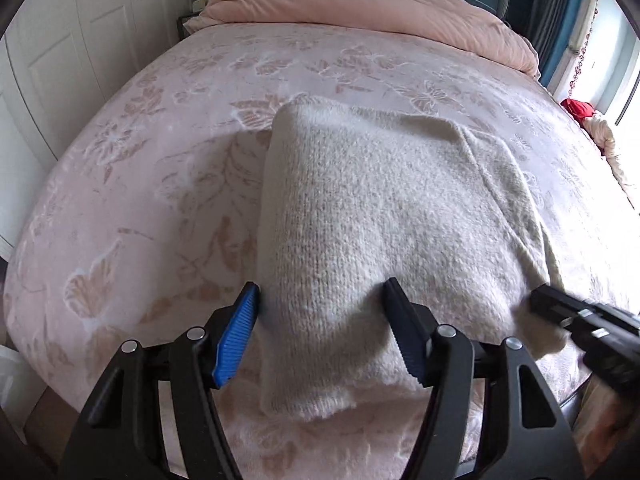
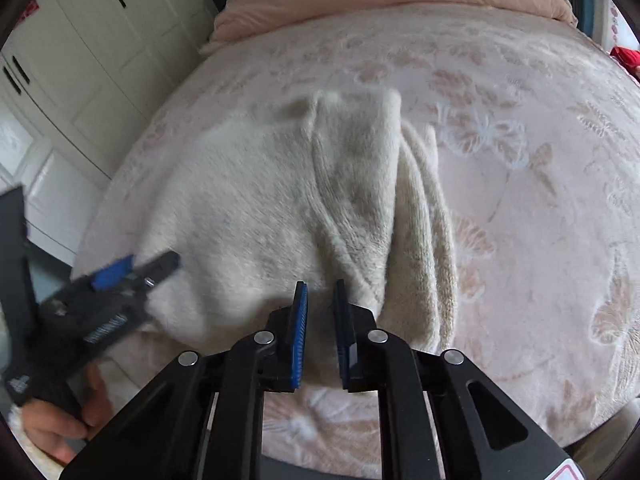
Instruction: Fold small clothes
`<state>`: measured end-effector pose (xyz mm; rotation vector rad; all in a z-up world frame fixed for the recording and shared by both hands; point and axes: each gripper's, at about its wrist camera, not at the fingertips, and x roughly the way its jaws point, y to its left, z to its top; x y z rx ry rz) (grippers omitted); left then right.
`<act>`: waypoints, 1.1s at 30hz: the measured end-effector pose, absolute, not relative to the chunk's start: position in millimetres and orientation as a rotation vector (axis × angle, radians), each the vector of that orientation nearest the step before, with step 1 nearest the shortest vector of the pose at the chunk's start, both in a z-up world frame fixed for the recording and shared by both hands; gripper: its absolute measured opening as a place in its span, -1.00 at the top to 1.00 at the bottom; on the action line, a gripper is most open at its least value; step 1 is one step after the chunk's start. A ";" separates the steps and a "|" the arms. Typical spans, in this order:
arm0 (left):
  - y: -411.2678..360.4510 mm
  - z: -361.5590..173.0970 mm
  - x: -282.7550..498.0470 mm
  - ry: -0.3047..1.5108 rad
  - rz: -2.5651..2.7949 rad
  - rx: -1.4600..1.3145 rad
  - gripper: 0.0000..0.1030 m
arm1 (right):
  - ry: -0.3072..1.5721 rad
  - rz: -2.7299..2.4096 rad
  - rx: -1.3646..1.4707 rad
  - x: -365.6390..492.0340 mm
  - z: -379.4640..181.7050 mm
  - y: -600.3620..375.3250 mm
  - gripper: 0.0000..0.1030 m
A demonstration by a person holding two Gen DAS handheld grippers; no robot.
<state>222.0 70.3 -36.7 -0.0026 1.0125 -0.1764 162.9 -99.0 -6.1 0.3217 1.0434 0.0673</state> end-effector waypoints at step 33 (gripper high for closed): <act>86.2 -51.6 171.7 1.050 -0.050 0.035 -0.30 | 1.109 0.036 0.187 133.8 -32.0 -96.1 1.00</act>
